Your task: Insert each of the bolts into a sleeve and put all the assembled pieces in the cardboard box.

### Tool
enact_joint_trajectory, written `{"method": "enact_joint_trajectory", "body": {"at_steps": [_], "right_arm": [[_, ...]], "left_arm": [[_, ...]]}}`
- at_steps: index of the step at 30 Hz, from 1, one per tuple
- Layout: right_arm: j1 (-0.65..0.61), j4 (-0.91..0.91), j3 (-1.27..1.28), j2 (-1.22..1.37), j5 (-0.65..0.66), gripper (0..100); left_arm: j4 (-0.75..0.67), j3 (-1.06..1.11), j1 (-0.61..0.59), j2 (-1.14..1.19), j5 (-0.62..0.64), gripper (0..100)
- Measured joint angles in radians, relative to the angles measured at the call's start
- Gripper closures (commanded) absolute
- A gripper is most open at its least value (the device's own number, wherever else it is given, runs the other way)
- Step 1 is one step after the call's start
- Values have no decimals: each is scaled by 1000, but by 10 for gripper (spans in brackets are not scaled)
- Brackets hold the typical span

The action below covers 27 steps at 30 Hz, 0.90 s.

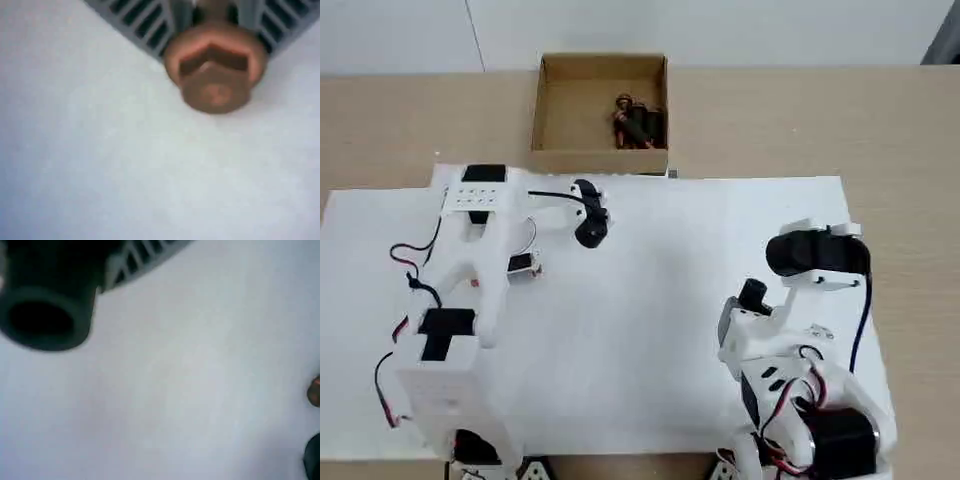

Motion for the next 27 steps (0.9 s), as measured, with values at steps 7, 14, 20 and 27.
{"method": "enact_joint_trajectory", "body": {"at_steps": [7,14,20,27], "right_arm": [[0,0,0,0,0,996],[0,0,-34,5,11,996],[-2,0,-89,3,95,996],[0,38,-94,-60,187,996]], "left_arm": [[193,-189,86,0,37,995],[201,-207,158,-149,176,995],[204,-207,226,-313,427,995],[206,-207,247,-523,549,995]]}}
